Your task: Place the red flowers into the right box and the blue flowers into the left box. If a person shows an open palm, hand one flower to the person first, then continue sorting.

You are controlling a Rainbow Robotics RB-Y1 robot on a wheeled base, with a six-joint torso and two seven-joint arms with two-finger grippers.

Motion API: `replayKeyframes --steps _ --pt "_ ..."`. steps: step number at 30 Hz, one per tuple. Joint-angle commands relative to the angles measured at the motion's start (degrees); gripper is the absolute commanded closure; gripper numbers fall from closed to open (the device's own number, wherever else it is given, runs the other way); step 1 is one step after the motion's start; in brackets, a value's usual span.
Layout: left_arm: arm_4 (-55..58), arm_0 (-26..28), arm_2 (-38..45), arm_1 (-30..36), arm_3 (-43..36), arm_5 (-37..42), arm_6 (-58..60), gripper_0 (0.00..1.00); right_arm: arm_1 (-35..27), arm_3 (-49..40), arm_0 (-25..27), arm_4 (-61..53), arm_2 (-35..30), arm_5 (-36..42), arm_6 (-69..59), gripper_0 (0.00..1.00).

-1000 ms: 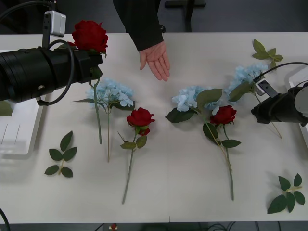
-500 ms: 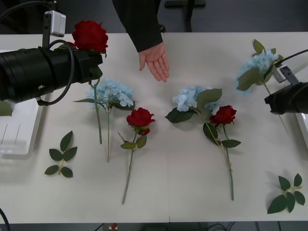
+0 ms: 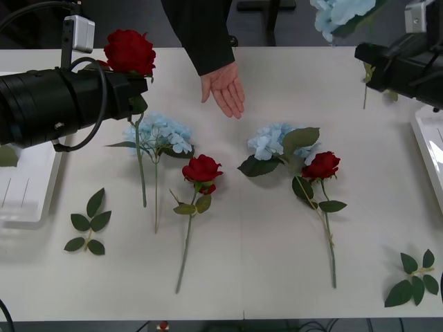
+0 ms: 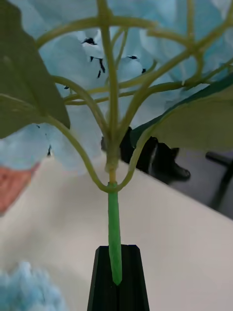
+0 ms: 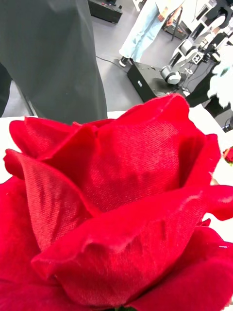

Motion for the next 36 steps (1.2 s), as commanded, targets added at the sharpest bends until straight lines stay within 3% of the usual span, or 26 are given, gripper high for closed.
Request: replayKeyframes --steps 1,11,24,25,27,28,30,36 --pt "0.63 0.09 -0.15 1.00 -1.37 -0.32 -0.14 1.00 1.09 -3.38 -3.27 -3.79 3.62 -8.05 2.13 1.00" --pt "0.63 0.09 -0.15 0.91 -1.37 -0.32 0.13 1.00 2.50 -5.23 -6.00 -8.36 15.40 -30.37 2.92 1.00" --pt "0.72 0.09 -0.15 0.91 -1.37 -0.32 0.57 1.00 2.76 -6.28 -6.00 -9.77 15.75 -31.51 3.45 1.00" --pt "0.72 0.09 -0.15 1.00 -1.37 -0.32 0.57 1.00 2.76 -6.28 -6.00 -9.86 15.75 -31.60 3.54 0.87" --pt "0.72 0.09 -0.15 1.00 -1.37 -0.32 0.57 1.00 2.76 -6.28 -6.00 -10.12 15.75 -31.51 3.54 0.42" --pt "0.80 0.09 -0.15 1.00 -1.37 -0.32 0.57 1.00 2.76 -6.28 -5.91 -10.47 15.75 -31.51 3.63 0.25" --pt "0.80 0.09 -0.15 1.00 -1.37 -0.32 0.65 1.00 2.85 -6.28 -5.73 -11.18 15.75 -31.51 3.71 0.00" --pt "0.89 0.09 -0.15 1.00 -1.37 -0.32 0.83 1.00 2.76 -6.54 -5.29 -12.14 15.75 -30.90 4.24 0.00"
